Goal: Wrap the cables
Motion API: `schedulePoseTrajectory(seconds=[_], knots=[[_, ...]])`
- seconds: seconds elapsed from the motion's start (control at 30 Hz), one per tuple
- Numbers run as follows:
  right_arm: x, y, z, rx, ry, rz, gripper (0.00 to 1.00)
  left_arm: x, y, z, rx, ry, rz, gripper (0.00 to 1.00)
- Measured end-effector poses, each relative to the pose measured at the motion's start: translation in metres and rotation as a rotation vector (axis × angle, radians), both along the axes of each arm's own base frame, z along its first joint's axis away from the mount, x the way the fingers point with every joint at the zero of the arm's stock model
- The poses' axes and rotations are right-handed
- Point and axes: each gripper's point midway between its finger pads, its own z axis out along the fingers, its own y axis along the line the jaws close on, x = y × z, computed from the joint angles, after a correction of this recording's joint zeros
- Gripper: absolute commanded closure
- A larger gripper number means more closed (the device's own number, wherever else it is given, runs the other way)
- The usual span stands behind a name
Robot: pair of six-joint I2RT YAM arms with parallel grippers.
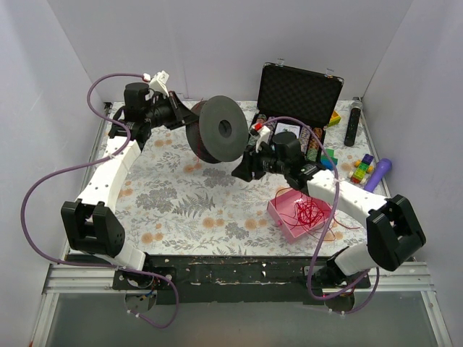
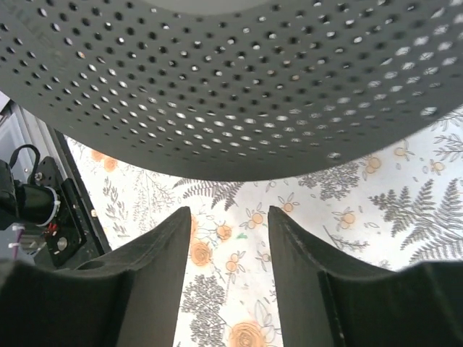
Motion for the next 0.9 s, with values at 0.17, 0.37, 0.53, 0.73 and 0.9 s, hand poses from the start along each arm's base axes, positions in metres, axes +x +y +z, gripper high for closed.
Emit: schedulePoseTrajectory(seconds=[0.17, 0.37, 0.53, 0.73, 0.9], knots=[[0.0, -0.022, 0.001, 0.016, -0.02, 0.006, 0.39, -0.008, -0.003, 0.002, -0.007, 0.002, -0.029, 1.0], [-0.006, -0.048, 0.006, 0.001, -0.084, 0.056, 0.36, -0.018, -0.004, -0.008, 0.004, 0.014, -0.066, 1.0], [-0.021, -0.064, 0.012, -0.067, -0.148, 0.128, 0.31, -0.032, -0.008, -0.031, 0.014, 0.06, -0.138, 1.0], [-0.011, -0.079, 0.039, -0.184, -0.24, 0.104, 0.31, -0.048, -0.016, -0.062, 0.01, 0.131, -0.247, 1.0], [-0.002, -0.088, 0.058, -0.234, -0.267, 0.052, 0.33, -0.05, -0.023, -0.105, 0.007, 0.236, -0.332, 1.0]])
